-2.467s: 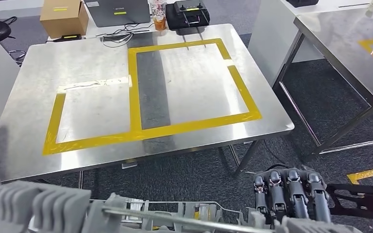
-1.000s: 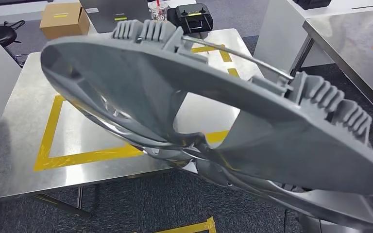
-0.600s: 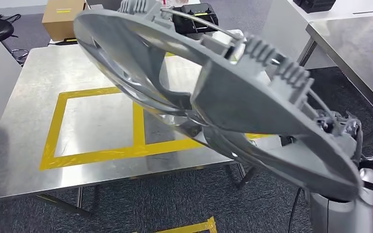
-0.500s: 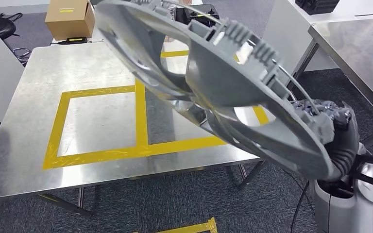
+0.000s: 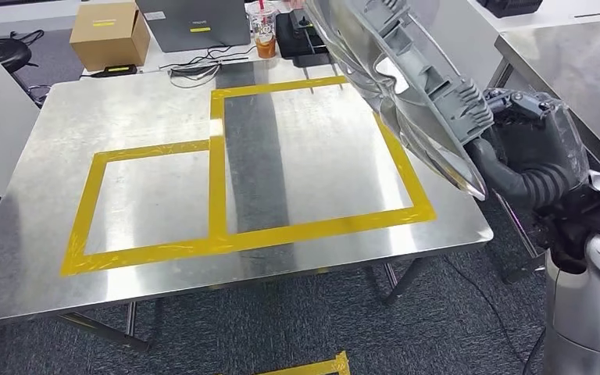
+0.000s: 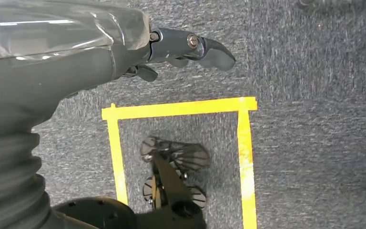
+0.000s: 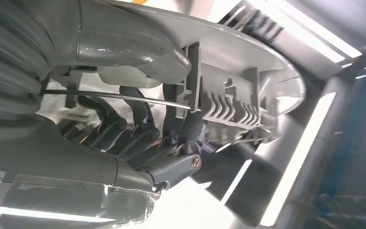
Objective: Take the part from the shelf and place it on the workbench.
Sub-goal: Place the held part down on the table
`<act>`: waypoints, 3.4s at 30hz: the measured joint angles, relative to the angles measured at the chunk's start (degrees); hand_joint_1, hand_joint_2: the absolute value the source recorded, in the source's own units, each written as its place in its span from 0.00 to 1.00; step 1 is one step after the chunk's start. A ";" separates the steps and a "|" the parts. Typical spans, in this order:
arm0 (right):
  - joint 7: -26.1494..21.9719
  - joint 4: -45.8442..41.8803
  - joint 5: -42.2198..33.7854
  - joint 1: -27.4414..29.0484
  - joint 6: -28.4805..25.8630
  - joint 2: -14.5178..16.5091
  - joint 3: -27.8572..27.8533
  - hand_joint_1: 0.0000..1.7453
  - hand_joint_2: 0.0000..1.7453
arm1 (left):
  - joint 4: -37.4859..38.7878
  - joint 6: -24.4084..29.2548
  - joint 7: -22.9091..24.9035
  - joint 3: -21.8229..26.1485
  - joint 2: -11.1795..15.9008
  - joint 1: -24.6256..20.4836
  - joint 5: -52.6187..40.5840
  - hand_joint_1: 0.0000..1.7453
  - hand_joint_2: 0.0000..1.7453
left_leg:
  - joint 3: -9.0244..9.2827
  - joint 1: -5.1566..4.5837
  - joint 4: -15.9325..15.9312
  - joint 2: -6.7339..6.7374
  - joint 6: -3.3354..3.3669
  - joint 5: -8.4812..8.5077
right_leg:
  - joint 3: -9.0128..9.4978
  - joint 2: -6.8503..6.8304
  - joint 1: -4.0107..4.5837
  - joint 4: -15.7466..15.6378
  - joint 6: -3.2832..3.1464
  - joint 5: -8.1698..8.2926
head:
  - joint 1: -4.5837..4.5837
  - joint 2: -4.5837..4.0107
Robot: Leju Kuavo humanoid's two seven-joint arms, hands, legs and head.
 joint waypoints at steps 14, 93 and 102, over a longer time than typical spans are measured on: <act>8.45 14.59 38.78 -14.98 -16.20 -10.91 12.52 1.00 1.00 | 2.83 -4.20 -1.10 4.95 -1.65 -3.18 -7.06 0.00 1.00 | 4.98 -0.35 -12.59 0.31 3.08 7.45 | -3.16 -0.02 0.28 5.38 1.13 -2.61 | 0.21 0.00; -7.35 65.97 49.39 -25.70 -62.84 -2.79 58.67 0.00 0.00 | 22.20 1.62 -8.23 -3.23 0.62 -10.40 9.93 0.00 0.00 | 1.11 -0.16 -5.78 0.37 0.14 4.27 | -0.76 0.34 0.05 0.02 -0.10 0.97 | -0.11 0.00; -15.82 55.61 34.16 -15.91 -66.90 1.63 36.86 0.00 0.00 | 22.84 2.98 -6.79 -3.48 0.19 -10.46 11.85 0.00 0.00 | 4.36 -0.41 -10.27 0.50 1.25 6.46 | -0.75 0.41 0.66 0.04 -0.03 0.97 | -0.15 0.00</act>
